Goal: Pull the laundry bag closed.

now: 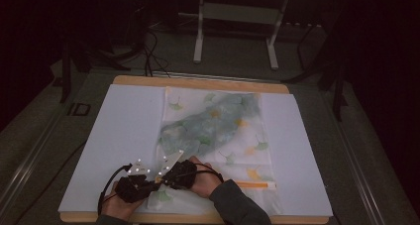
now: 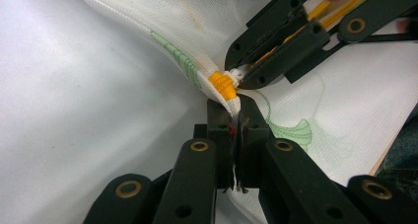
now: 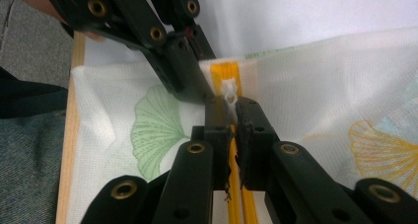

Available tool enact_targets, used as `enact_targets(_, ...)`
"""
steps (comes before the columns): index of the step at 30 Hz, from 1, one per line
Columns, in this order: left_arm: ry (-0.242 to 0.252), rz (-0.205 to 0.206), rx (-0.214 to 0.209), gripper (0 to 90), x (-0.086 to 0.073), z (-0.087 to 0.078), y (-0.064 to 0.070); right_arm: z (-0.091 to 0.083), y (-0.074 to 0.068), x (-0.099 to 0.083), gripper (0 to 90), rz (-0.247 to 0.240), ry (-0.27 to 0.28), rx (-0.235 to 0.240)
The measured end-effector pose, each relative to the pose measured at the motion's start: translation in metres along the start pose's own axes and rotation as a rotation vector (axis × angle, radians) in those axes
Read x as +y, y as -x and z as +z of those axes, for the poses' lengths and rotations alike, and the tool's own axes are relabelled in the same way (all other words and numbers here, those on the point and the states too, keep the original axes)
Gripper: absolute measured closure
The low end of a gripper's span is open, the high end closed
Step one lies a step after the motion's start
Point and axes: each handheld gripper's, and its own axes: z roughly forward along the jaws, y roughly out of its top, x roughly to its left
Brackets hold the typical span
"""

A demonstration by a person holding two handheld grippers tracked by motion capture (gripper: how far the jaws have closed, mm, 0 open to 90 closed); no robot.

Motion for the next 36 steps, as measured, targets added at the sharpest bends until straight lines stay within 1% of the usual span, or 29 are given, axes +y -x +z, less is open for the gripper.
enact_targets(2,0.001,0.001,0.001,87.2,0.000,0.000,0.000,0.000,0.000,-0.001,84.8,0.006,-0.001,0.005)
enact_targets(14,0.009,0.004,-0.003,87.4,0.000,-0.002,0.001,0.001,0.002,-0.005,84.9,0.004,-0.010,0.008)
enact_targets(19,0.023,-0.005,-0.023,87.4,-0.001,-0.004,-0.001,0.000,0.002,-0.007,84.9,0.001,-0.027,-0.003)
enact_targets(22,0.028,-0.006,-0.023,87.4,-0.001,-0.005,-0.001,0.001,0.003,-0.008,85.0,-0.002,-0.040,-0.009)
enact_targets(25,0.030,-0.006,-0.026,87.4,-0.001,-0.005,-0.001,0.001,0.002,-0.010,84.9,0.001,-0.038,-0.008)
enact_targets(32,0.035,-0.007,-0.033,87.4,-0.001,-0.006,-0.002,0.000,0.000,-0.009,85.0,-0.010,-0.054,-0.022)
enact_targets(33,0.036,-0.007,-0.033,87.5,-0.001,-0.006,-0.001,0.000,0.000,-0.010,85.0,-0.006,-0.050,-0.020)
enact_targets(36,0.049,-0.011,-0.035,87.4,-0.001,-0.008,-0.001,-0.001,0.000,-0.011,85.0,-0.004,-0.054,-0.025)
